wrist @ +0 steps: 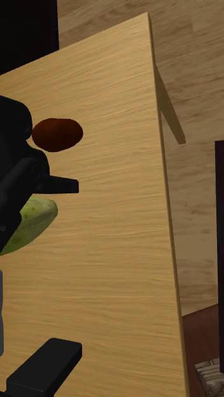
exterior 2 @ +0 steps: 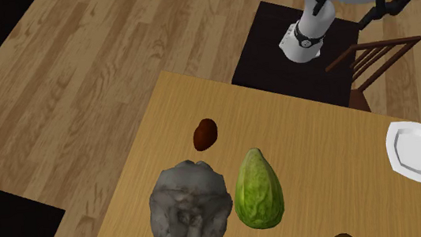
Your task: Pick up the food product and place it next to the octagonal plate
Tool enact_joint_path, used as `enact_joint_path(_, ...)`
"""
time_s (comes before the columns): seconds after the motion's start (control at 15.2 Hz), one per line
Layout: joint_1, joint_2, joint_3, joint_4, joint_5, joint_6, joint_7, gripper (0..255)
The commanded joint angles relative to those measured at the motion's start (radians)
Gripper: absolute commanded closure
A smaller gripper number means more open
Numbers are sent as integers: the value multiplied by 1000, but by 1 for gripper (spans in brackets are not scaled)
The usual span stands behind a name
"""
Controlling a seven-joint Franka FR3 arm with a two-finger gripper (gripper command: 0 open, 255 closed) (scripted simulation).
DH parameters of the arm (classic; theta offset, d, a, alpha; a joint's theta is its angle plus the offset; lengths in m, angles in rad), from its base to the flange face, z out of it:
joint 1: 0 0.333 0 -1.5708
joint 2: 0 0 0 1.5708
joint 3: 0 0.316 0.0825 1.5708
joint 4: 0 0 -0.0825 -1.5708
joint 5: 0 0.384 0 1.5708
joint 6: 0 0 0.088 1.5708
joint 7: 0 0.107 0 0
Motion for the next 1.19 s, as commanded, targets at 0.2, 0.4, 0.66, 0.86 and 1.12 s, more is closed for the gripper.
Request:
enact_joint_path(0.2, -10, 62, -19, -31, -34, 85, -21, 0)
enact_joint_path(0.4, -21, 134, -39, -50, -67, 170, -39, 0)
enact_joint_path(0.66, -37, 244, -65, -58, -110, 281, -58, 0)
enact_joint_path(0.86, -50, 336, -83, -50, -141, 360, -70, 0)
enact_joint_path(1.12, -67, 467, -106, -21, -180, 457, -83, 0)
